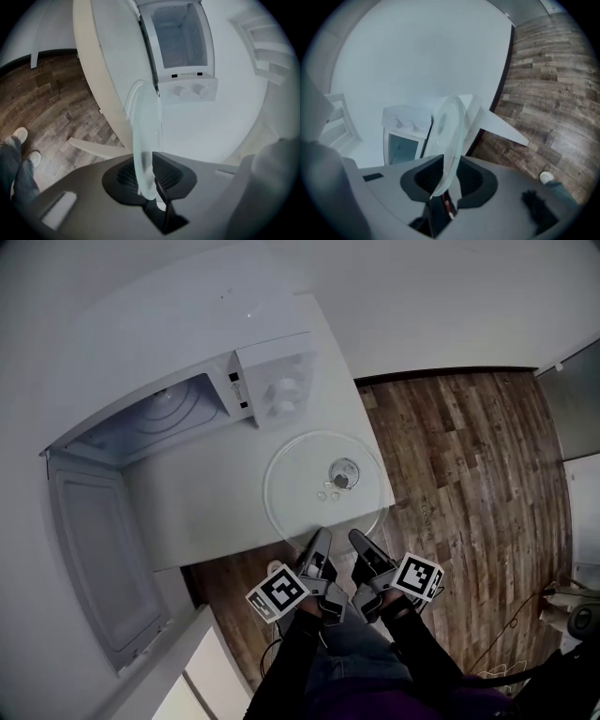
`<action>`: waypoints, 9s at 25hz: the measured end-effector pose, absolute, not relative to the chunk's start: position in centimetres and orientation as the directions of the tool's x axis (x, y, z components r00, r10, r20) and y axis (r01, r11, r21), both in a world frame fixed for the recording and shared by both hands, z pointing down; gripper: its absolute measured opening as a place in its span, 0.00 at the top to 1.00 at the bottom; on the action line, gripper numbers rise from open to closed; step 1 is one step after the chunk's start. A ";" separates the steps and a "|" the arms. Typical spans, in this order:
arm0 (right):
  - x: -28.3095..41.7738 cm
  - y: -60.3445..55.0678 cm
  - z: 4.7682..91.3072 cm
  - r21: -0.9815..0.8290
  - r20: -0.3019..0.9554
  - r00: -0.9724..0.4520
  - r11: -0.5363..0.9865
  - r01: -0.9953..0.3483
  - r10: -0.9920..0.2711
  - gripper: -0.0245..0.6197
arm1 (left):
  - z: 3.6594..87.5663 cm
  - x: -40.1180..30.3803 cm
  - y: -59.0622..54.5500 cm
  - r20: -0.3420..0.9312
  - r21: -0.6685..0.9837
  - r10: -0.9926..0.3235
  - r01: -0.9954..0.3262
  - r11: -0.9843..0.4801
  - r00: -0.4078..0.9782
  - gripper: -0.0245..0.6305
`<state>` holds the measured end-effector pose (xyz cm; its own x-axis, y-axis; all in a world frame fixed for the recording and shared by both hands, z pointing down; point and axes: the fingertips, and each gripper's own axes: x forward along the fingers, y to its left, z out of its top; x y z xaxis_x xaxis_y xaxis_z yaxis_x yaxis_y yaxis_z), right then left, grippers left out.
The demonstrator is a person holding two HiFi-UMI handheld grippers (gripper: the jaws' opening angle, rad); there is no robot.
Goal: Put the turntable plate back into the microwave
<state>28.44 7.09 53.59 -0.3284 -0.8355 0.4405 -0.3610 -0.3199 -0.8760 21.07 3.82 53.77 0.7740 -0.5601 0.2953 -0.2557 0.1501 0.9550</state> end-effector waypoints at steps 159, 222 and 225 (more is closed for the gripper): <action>5.0 -8.8 45.6 -0.787 0.302 -0.722 0.264 -0.557 -0.622 0.78 | 46.4 -3.0 -26.9 0.208 0.978 -0.896 -0.081 0.192 0.393 0.93; 5.6 -23.4 45.8 -0.823 0.294 -0.506 0.055 -0.565 -0.811 0.92 | 45.0 1.6 -22.9 0.225 0.969 -0.597 -0.239 0.056 0.770 0.47; 5.2 -24.0 44.3 -0.785 0.250 -0.525 0.147 -0.601 -0.814 0.95 | 45.3 1.2 -22.1 0.233 0.965 -0.625 -0.254 0.057 0.745 0.50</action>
<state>5.24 -23.98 44.30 -0.5250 -0.8136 0.2498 -0.6013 0.1469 -0.7854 1.22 -22.14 45.27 0.7454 -0.6245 0.2332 -0.2542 0.0571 0.9655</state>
